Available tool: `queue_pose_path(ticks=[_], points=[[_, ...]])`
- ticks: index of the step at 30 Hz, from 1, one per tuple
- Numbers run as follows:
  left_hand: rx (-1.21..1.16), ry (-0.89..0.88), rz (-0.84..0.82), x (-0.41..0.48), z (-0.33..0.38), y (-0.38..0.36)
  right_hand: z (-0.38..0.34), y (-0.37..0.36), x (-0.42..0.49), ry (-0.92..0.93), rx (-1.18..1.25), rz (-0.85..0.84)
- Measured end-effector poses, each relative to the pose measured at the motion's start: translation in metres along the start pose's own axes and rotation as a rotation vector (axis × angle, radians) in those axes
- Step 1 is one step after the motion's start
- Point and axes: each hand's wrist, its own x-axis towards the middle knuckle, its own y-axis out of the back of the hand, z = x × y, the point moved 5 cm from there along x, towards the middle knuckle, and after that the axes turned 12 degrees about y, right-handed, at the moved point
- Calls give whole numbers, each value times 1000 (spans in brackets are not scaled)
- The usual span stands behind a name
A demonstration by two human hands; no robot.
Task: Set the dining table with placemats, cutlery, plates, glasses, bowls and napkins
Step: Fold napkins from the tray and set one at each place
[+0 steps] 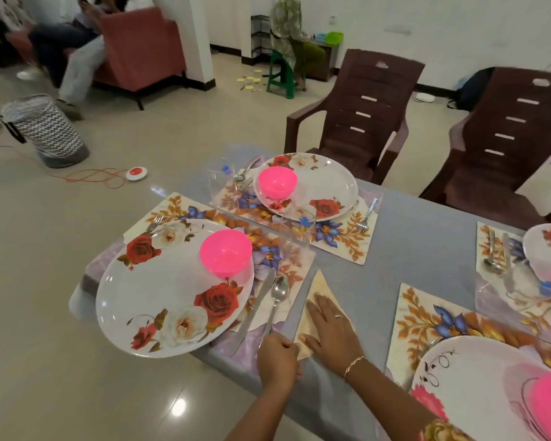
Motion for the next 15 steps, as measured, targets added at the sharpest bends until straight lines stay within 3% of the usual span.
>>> queue_pose_path(ticks=[4,10,15], points=[[129,-92,20,2,-1,-2,6,-10,-1,-11,-81,-86],[666,-353,160,-9,11,5,11,-7,5,61,-111,-176],[994,-668,264,-31,27,6,13,12,-13,18,-100,27]])
